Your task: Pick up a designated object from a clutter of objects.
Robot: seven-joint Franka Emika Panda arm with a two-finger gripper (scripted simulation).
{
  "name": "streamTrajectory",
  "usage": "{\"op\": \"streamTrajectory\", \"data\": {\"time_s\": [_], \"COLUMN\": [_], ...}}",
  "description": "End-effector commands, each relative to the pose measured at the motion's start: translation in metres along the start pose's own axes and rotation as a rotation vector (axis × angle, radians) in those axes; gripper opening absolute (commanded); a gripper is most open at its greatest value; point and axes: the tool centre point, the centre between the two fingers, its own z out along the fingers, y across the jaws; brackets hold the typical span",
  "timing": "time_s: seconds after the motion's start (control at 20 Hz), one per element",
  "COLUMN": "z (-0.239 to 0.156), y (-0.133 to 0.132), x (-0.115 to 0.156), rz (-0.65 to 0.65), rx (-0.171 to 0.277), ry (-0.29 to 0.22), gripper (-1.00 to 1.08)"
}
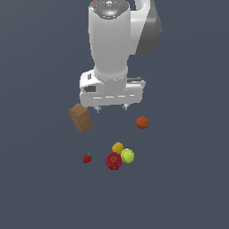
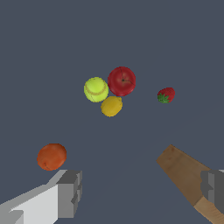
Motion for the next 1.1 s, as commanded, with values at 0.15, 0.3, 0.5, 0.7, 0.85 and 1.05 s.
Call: {"op": "streamTrajectory", "data": {"time_s": [0.15, 0.3, 0.5, 0.7, 0.85, 1.05], "z": [0.024, 0.043, 0.073, 0.105, 0.127, 0.15], "y": [0.002, 0.003, 0.005, 0.006, 0.006, 0.006], "x": [0.026, 0.044, 0.068, 0.089, 0.101, 0.113], "rz": [-0.098, -0.169, -0.271, -0.37, -0.433, -0.499], "rx": [-0.008, -0.012, -0.016, -0.017, -0.016, -0.014], "ry": [0.004, 0.007, 0.012, 0.018, 0.022, 0.027], "gripper": [1.0, 1.0, 1.0, 1.0, 1.0, 1.0]}}
